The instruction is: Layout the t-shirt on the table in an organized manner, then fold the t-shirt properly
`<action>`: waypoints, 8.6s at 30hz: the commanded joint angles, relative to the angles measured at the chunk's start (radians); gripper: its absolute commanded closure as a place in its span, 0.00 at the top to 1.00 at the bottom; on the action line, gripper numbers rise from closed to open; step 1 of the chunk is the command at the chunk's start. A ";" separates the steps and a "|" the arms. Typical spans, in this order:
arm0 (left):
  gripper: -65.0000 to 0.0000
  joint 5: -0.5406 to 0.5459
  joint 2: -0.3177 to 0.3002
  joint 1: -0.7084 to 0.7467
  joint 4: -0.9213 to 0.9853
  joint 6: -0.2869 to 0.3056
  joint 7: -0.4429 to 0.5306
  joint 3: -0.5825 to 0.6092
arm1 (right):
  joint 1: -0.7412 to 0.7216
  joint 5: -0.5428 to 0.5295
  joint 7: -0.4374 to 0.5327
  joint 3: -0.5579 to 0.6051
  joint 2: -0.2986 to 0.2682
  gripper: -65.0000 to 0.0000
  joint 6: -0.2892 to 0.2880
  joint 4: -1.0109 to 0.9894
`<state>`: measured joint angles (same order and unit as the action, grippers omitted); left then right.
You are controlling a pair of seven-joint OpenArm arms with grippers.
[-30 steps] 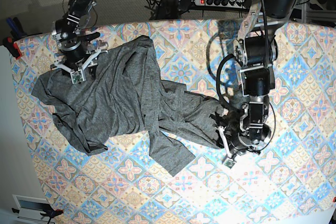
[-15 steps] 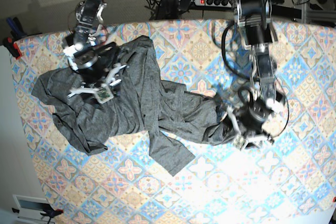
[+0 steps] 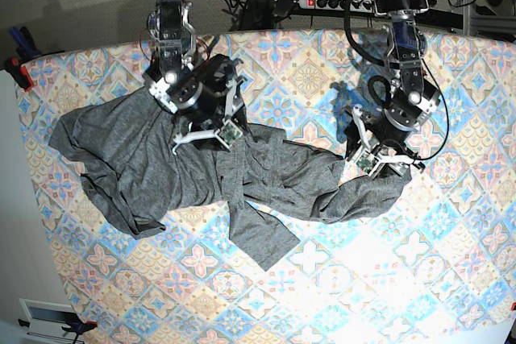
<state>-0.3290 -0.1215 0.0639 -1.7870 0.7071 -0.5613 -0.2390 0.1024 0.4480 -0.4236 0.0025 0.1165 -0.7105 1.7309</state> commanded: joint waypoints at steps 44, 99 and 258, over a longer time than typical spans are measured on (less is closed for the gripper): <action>0.54 0.012 0.003 0.009 -0.021 -0.009 0.022 0.005 | -0.089 -0.010 0.134 -0.128 -0.001 0.00 0.016 -0.167; 0.54 0.009 0.029 0.030 -0.014 -0.009 0.022 0.005 | 0.417 -0.012 0.136 0.146 -0.065 0.53 0.018 0.278; 0.07 0.017 0.279 -0.213 0.189 -0.009 -0.242 0.390 | 0.208 -0.012 0.137 -0.384 0.012 0.51 0.012 0.228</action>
<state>-0.3214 0.1474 -0.1204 -1.5707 0.7071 -0.8284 0.1505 0.3168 0.4477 -0.3096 -0.3805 0.1303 -0.7040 1.9427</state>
